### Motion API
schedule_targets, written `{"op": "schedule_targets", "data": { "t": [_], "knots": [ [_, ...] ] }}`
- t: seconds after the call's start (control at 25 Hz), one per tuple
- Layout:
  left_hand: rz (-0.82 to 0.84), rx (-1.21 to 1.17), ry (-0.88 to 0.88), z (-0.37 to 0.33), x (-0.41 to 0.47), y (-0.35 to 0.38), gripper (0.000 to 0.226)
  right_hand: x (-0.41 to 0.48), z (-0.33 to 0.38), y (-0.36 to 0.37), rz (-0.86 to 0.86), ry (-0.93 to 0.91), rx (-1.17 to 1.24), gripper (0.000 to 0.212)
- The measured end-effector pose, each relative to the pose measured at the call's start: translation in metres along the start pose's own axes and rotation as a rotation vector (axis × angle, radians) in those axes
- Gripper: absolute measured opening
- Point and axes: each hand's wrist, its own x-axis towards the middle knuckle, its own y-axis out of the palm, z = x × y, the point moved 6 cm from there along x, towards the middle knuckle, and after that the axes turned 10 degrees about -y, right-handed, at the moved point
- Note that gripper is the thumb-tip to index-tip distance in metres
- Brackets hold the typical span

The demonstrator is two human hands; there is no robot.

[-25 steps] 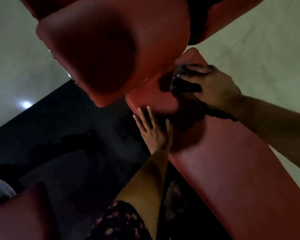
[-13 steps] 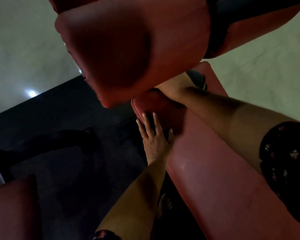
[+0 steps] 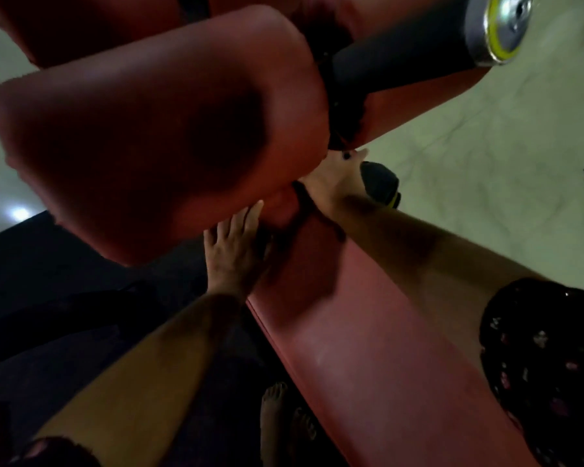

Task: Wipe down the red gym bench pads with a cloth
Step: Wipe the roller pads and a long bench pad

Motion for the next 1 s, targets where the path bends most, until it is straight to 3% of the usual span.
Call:
{"op": "schedule_targets", "data": {
  "t": [0.12, 0.28, 0.36, 0.44, 0.6, 0.8, 1.0],
  "knots": [
    [0.059, 0.185, 0.225, -0.026, 0.017, 0.01, 0.069, -0.004, -0.028, -0.004, 0.053, 0.187, -0.054, 0.042],
    [0.129, 0.233, 0.319, -0.048, 0.003, 0.024, 0.071, -0.013, -0.028, -0.003, 0.058, 0.047, -0.02, 0.04],
    [0.123, 0.238, 0.367, -0.054, 0.011, 0.024, 0.074, -0.016, -0.052, -0.005, 0.1, 0.171, 0.086, 0.042],
    [0.146, 0.215, 0.381, -0.069, 0.019, 0.024, 0.078, -0.022, -0.067, -0.01, 0.119, 0.333, 0.23, 0.043],
    [0.157, 0.245, 0.343, -0.086, 0.01, 0.032, 0.083, -0.029, -0.087, -0.003, 0.054, 0.488, 0.43, 0.043],
    [0.092, 0.227, 0.348, -0.089, 0.007, 0.031, 0.083, -0.037, -0.107, 0.006, 0.103, 0.464, 0.556, 0.053],
    [0.145, 0.256, 0.444, -0.125, 0.043, 0.039, 0.079, -0.066, -0.126, 0.02, 0.098, 0.668, 0.654, 0.05]
  ]
}}
